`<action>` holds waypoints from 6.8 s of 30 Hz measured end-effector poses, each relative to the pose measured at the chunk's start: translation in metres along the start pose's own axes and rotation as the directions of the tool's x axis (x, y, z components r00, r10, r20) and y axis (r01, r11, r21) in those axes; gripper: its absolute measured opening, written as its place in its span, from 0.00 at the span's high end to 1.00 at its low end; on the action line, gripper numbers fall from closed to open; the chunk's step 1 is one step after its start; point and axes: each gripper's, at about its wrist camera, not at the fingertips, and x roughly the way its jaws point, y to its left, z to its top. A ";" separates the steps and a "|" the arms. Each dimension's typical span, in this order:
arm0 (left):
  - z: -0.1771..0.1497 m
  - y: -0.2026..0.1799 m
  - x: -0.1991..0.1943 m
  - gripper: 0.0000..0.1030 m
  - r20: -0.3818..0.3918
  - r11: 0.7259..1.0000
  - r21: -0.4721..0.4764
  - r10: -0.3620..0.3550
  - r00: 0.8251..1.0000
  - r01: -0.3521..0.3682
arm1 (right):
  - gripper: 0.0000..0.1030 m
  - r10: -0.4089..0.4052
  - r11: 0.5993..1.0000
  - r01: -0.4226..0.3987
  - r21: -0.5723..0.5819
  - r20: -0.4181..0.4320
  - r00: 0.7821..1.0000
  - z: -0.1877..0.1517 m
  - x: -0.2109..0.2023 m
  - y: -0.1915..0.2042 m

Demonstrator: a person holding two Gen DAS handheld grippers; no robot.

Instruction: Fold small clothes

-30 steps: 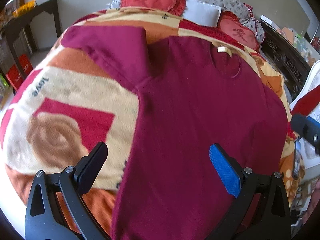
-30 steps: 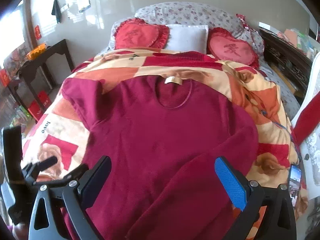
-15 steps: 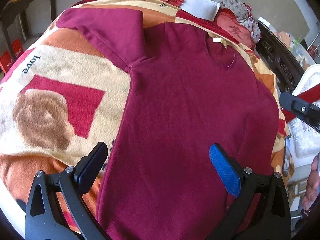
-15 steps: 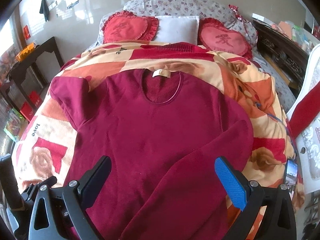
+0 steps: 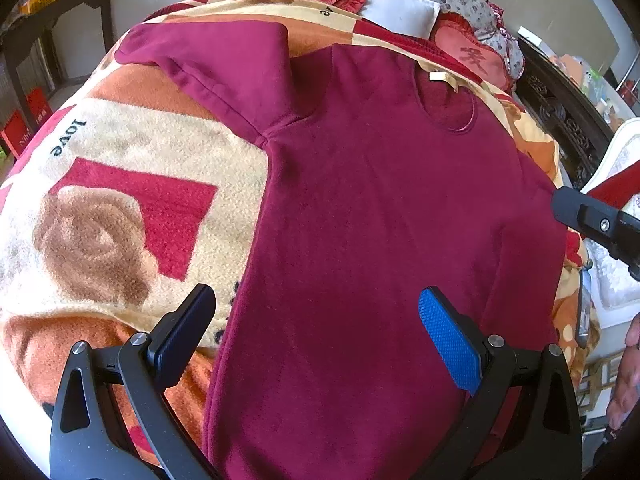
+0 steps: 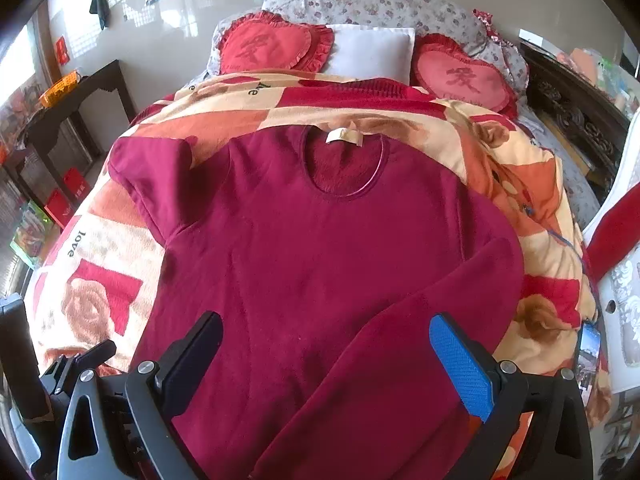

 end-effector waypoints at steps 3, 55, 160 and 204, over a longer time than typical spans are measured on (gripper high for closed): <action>0.001 0.001 -0.001 0.01 0.007 1.000 0.002 0.006 1.000 -0.006 | 0.00 0.000 1.000 0.000 -0.001 -0.003 1.000 0.000 0.001 0.000; 0.114 0.069 0.029 0.01 0.113 0.970 -0.040 0.242 0.964 -0.239 | 0.00 0.035 0.999 -0.034 -0.019 0.072 0.997 0.043 0.092 0.023; 0.116 0.067 0.095 0.51 0.107 0.955 0.134 0.251 0.962 -0.265 | 0.94 -0.064 0.997 0.062 0.050 0.058 0.996 0.060 0.083 -0.111; 0.135 0.090 0.064 0.51 0.124 0.993 0.003 0.120 0.985 -0.122 | 0.62 0.362 0.842 -0.399 -0.363 -0.168 0.917 0.077 0.166 0.111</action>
